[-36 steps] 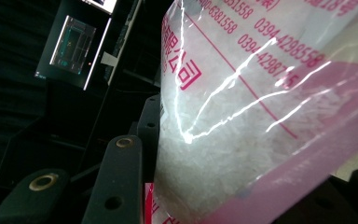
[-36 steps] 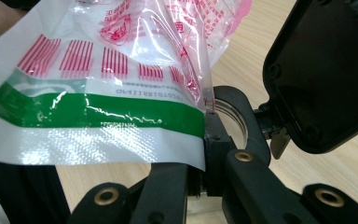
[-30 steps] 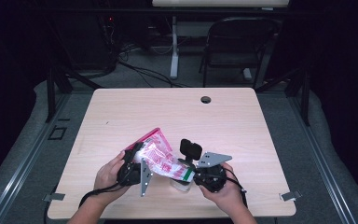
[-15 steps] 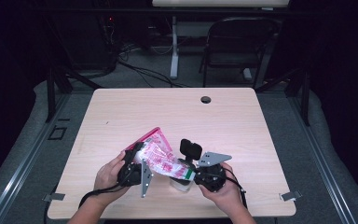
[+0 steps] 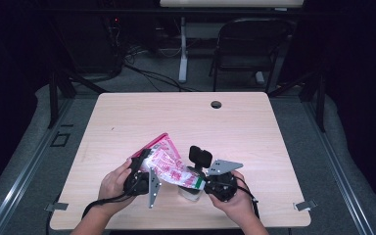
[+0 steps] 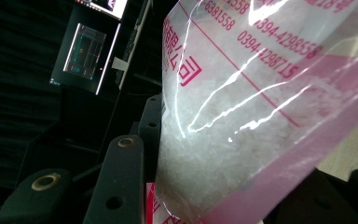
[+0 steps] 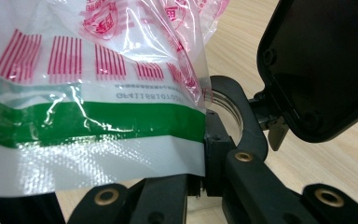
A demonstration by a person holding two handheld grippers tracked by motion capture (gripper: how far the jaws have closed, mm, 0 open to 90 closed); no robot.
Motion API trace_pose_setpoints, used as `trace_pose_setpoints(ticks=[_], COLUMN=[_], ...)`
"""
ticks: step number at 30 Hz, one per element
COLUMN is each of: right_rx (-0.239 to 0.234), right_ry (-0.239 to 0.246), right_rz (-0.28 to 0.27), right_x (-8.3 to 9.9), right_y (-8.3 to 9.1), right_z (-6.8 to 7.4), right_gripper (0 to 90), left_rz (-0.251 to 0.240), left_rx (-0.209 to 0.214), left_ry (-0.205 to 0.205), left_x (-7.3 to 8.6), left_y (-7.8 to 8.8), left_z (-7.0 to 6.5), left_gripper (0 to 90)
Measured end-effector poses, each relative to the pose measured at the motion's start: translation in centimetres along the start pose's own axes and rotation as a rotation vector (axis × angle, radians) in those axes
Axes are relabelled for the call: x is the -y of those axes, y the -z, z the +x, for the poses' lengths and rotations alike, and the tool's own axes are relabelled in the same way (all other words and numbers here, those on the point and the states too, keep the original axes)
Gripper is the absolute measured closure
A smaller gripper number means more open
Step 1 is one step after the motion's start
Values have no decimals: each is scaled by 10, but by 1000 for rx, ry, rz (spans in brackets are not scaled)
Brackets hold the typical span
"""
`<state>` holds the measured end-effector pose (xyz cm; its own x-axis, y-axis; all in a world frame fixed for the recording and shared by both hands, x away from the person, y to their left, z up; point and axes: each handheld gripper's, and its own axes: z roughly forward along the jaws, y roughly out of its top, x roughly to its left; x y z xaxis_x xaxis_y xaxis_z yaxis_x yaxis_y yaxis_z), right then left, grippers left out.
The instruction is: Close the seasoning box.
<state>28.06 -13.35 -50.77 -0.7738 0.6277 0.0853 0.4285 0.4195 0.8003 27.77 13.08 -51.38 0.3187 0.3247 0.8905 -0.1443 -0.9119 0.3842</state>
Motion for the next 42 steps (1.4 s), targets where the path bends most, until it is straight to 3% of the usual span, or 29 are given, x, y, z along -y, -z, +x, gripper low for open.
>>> trace_pose_setpoints(ticks=[28, 37, 42], right_rx=[3, 9, 7], right_ry=[-11, -13, -15], right_rz=[-5, -5, -7], right_x=[1, 2, 2], right_y=[-1, -1, 0], right_z=[-1, -2, -2], right_gripper=[892, 891, 892], left_rz=[30, 40, 43], left_rx=[5, -6, -14], left_ry=[-63, -126, -142], left_x=[-5, -9, -10], left_y=[4, 7, 8], left_z=[4, 4, 5], left_gripper=[654, 661, 664])
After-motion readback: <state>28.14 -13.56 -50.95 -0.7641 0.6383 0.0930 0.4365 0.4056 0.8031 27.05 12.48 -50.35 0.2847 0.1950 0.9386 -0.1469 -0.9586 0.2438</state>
